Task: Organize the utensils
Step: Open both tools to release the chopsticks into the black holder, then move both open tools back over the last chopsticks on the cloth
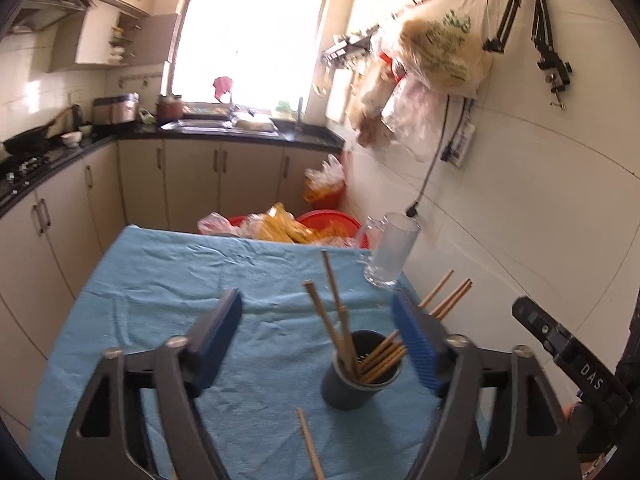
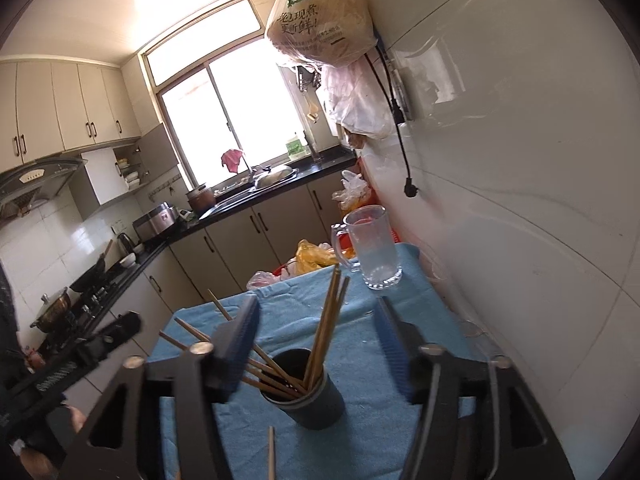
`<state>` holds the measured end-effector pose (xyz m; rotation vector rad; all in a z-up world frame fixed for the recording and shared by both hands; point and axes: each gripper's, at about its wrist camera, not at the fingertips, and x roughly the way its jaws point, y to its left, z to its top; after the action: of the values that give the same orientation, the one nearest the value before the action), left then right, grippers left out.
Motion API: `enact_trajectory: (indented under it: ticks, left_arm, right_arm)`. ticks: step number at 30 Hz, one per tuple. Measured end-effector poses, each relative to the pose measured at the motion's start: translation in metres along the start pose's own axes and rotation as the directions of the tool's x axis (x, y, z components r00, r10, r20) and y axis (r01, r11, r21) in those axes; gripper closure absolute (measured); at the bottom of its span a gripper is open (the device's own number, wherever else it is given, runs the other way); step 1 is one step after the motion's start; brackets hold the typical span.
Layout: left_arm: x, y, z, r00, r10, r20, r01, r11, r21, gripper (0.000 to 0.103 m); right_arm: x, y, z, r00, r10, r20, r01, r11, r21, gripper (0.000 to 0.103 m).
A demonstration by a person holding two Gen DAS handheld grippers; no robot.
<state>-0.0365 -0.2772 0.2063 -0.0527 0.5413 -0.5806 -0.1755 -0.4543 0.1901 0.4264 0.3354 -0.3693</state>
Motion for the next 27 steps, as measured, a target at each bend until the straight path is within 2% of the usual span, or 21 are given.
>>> enact_trajectory:
  ticks: [1, 3, 8, 11, 14, 27]
  left_arm:
    - [-0.006, 0.002, -0.003, 1.0, 0.013, 0.016, -0.013, 1.0, -0.003, 0.02]
    - [-0.017, 0.006, -0.012, 0.998, 0.052, 0.045, -0.052, 0.999, 0.009, 0.018]
    - [-0.034, 0.013, -0.037, 0.986, 0.141, 0.089, -0.146, 0.988, 0.054, 0.007]
    - [-0.042, 0.02, -0.056, 0.981, 0.177, 0.084, -0.184, 0.979, 0.083, 0.007]
    - [-0.047, 0.028, -0.073, 0.976, 0.207, 0.065, -0.213, 0.971, 0.104, 0.007]
    - [-0.053, 0.094, -0.136, 0.958, 0.276, -0.083, -0.273, 0.961, 0.038, 0.007]
  right_arm:
    - [-0.002, 0.001, -0.003, 1.0, -0.015, 0.002, 0.015, 1.0, -0.003, 0.024]
    - [-0.008, 0.002, -0.012, 0.999, -0.043, 0.002, 0.043, 0.999, -0.012, 0.017]
    - [-0.015, 0.01, -0.034, 0.995, -0.096, -0.004, 0.095, 0.994, -0.059, 0.013]
    - [-0.016, 0.014, -0.048, 0.993, -0.112, -0.024, 0.109, 0.989, -0.099, 0.013]
    - [-0.017, 0.017, -0.063, 0.991, -0.127, -0.041, 0.121, 0.985, -0.12, 0.012]
    - [-0.007, 0.031, -0.112, 0.977, -0.142, -0.156, 0.113, 0.976, -0.184, 0.012]
